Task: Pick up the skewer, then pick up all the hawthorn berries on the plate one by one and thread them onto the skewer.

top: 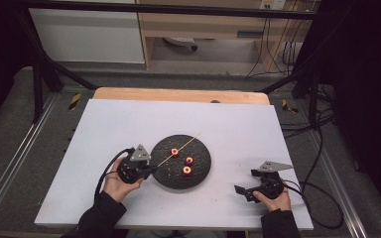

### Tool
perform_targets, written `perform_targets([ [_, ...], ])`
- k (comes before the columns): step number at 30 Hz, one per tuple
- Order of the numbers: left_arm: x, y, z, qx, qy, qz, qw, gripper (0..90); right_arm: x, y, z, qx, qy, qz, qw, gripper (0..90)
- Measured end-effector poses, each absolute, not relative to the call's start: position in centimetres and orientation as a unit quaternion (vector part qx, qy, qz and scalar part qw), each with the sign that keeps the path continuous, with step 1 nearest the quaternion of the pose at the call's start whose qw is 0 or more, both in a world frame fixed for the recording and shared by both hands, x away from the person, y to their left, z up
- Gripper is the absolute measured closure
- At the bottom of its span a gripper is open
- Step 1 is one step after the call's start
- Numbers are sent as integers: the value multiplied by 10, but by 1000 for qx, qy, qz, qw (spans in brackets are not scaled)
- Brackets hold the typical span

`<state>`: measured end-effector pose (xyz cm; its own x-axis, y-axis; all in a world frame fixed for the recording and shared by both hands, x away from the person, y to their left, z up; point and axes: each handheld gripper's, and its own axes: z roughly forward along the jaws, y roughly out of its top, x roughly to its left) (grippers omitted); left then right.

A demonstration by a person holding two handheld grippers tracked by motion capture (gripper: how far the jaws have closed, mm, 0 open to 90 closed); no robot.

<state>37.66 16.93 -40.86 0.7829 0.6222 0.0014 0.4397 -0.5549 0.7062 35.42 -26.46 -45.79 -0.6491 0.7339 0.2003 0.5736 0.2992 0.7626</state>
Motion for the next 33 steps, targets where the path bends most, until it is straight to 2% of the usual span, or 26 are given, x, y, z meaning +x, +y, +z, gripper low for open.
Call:
perform_targets([
  [13, 351, 201, -420, 839, 342, 133, 403, 881, 357, -259, -453, 414, 800, 425, 93, 6],
  [33, 326, 227, -438, 819, 362, 144, 421, 881, 369, -222, -438, 408, 814, 406, 79, 9],
])
